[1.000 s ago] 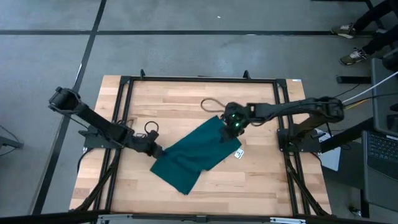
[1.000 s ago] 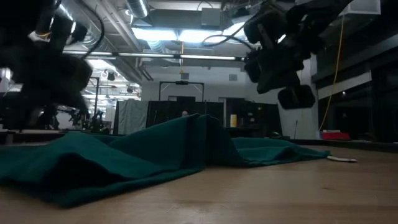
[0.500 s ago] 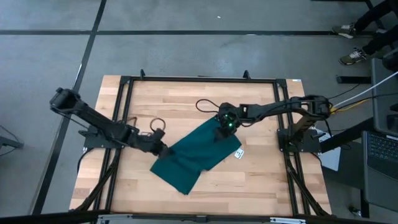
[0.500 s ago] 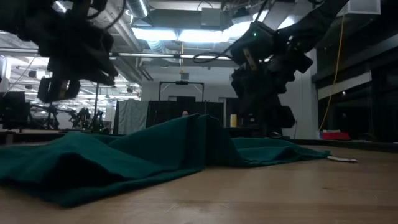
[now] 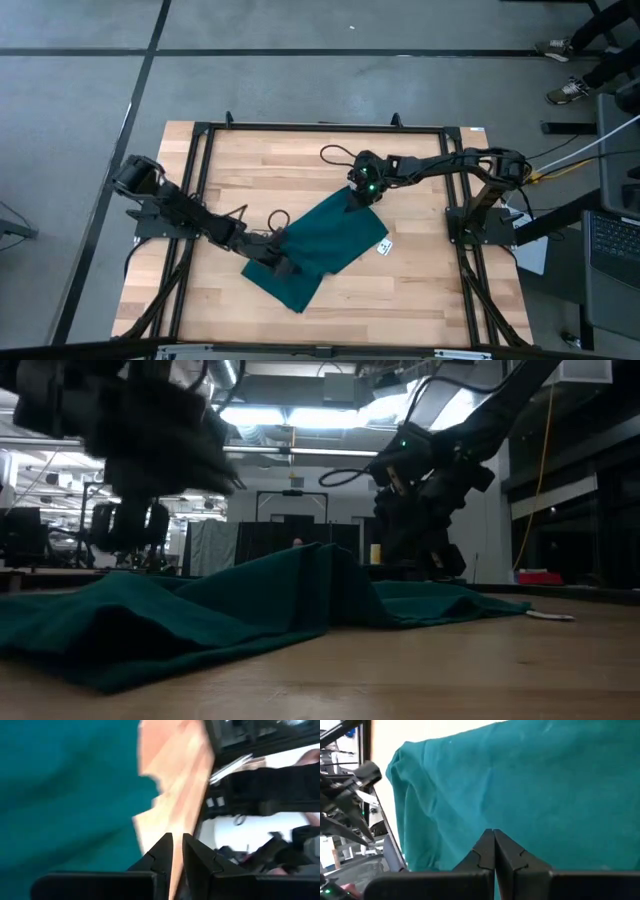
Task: Fold microfiber towels
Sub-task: Fold the black towel on the table
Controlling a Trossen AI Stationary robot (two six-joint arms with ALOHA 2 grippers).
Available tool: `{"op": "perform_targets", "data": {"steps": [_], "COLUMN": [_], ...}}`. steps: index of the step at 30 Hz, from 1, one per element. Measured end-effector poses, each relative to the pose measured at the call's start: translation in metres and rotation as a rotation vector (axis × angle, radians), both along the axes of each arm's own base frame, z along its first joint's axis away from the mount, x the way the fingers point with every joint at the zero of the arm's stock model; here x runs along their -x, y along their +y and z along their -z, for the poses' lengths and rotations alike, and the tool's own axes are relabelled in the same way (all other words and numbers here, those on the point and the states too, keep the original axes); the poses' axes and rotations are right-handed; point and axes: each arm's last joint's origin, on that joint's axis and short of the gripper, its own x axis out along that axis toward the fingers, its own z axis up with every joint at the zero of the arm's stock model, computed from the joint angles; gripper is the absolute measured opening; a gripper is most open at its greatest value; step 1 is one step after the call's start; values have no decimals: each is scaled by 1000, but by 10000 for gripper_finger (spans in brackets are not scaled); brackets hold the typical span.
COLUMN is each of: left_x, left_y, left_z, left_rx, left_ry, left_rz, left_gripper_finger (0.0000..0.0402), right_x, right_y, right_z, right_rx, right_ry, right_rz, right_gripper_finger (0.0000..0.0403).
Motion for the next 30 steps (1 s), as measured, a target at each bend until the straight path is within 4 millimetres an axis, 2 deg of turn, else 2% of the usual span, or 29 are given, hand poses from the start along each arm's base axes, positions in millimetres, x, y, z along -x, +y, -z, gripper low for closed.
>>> {"op": "perform_targets", "data": {"steps": [4, 8, 12, 16, 23, 30], "left_x": [-3, -11, -14, -16, -13, -12], "left_y": [-10, -18, -24, -30, -33, -35], "left_z": [21, 28, 42, 47, 49, 50], "left_rx": [29, 72, 74, 105, 101, 99], "left_ry": [51, -4, 41, 22, 32, 42], "left_rz": [56, 77, 112, 151, 176, 185], "left_gripper_finger": [30, 29, 29, 28, 28, 28], "right_x": [2, 2, 3, 7, 14, 12], "right_y": [-5, -9, -15, -25, -45, -74], "right_z": [11, 21, 28, 39, 40, 28], "right_rx": [5, 7, 8, -2, 14, 103], "right_ry": [41, 66, 82, 119, 136, 118], "right_rz": [-2, 2, 6, 34, 105, 167], "right_gripper_finger": [0, 0, 0, 0, 0, 0]}}
